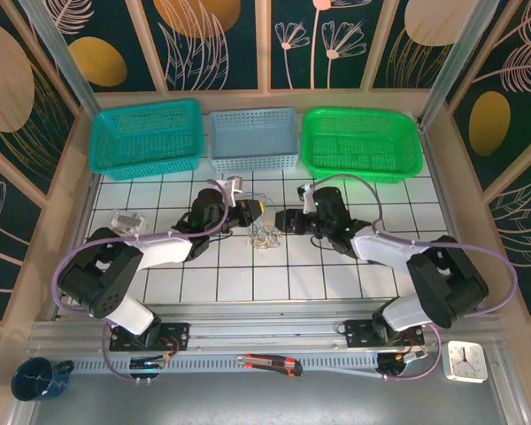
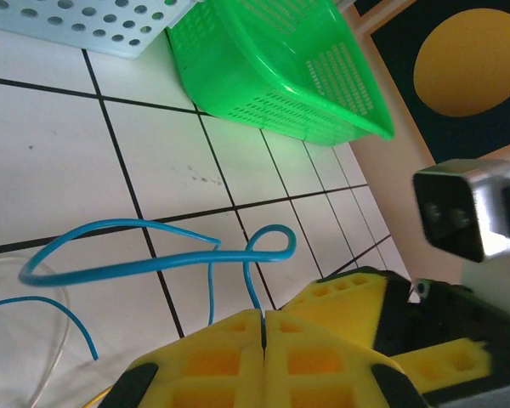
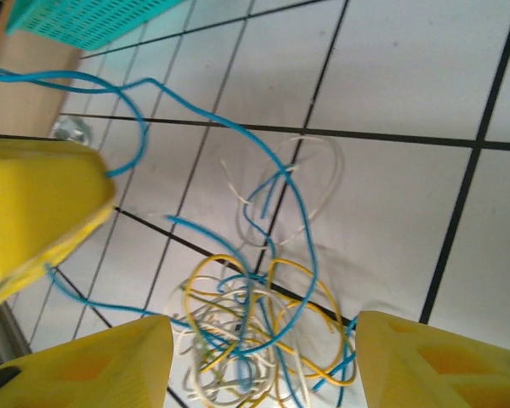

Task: Untangle the cables

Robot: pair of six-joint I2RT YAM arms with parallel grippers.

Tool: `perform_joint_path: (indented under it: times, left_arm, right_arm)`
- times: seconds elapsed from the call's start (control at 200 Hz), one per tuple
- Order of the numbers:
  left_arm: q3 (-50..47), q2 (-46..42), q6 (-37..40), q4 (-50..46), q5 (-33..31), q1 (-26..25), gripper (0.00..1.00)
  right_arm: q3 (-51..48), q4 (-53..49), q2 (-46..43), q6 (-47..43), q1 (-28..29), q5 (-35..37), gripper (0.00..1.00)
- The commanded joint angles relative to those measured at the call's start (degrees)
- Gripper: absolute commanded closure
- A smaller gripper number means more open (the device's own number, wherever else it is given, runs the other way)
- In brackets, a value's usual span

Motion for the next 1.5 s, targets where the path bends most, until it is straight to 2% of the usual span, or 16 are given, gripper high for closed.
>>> perform_joint_path:
  times: [0.0, 0.105, 0.17, 0.27, 0.32, 0.355, 0.46, 0.601, 0.781, 0.921, 1.091, 1.311, 1.496]
  left_arm:
    - [-0.8, -1.4, -0.7, 2.0, -0.2, -0.3, 1.0]
    - [-0.9, -1.6, -0.6, 2.0, -0.2, -0.3, 1.0]
    - [-1.1, -1.7, -0.6, 2.0, -0.3, -0.3, 1.0]
    - [-1.5, -1.9, -0.7, 2.4, -0.4, -0.2, 1.0]
    - [-1.9, -1.9, -0.9, 2.8, -0.6, -0.2, 1.0]
    - [-2.1, -1.9, -0.9, 3.0, -0.8, -0.2, 1.0]
    - [-3.3, -1.5, -1.3, 4.2, -1.9, -0.3, 1.0]
    - [-5.1, -0.6, -1.9, 5.2, -4.8, -0.3, 1.0]
    - [-6.3, 0.7, -1.8, 6.8, -6.1, -0.3, 0.67]
    - [-7.3, -0.4, -0.8, 6.4, -6.6, -0.2, 0.44]
    - [-9.6, -5.9, 3.1, 2.1, -8.8, -0.2, 0.22]
    - [-12.5, -16.0, 13.2, -5.6, -11.6, -0.2, 0.06]
    - [-8.6, -18.6, 22.0, -8.7, -5.9, -0.3, 0.05]
  right_arm:
    - [2.2, 2.8, 2.7, -1.3, 0.1, 0.5, 0.42]
    - [3.0, 4.0, 5.2, -1.0, -0.1, -0.3, 0.46]
    - [3.3, 4.8, 6.4, -0.7, -0.4, -1.0, 0.51]
    - [3.7, 6.1, 7.1, 0.1, -0.9, -2.3, 0.72]
    - [4.0, 6.2, 6.9, 0.4, -1.3, -3.3, 0.91]
    - [4.3, 6.0, 6.3, 0.5, -1.5, -3.7, 1.0]
    - [5.1, 3.9, 2.6, 0.5, -1.5, -3.5, 1.0]
    - [7.8, -0.9, -6.6, 0.6, -1.0, -1.8, 1.0]
    - [13.6, -6.3, -14.0, -0.3, 0.0, 0.6, 1.0]
    - [16.5, -8.2, -14.5, -1.0, 0.6, 1.5, 1.0]
    - [17.4, -8.2, -14.3, -1.4, 1.0, 1.9, 1.0]
    - [18.1, -9.3, -13.6, -2.4, 1.2, 2.3, 1.0]
    - [18.4, -9.1, -12.4, -2.6, 1.3, 1.6, 1.0]
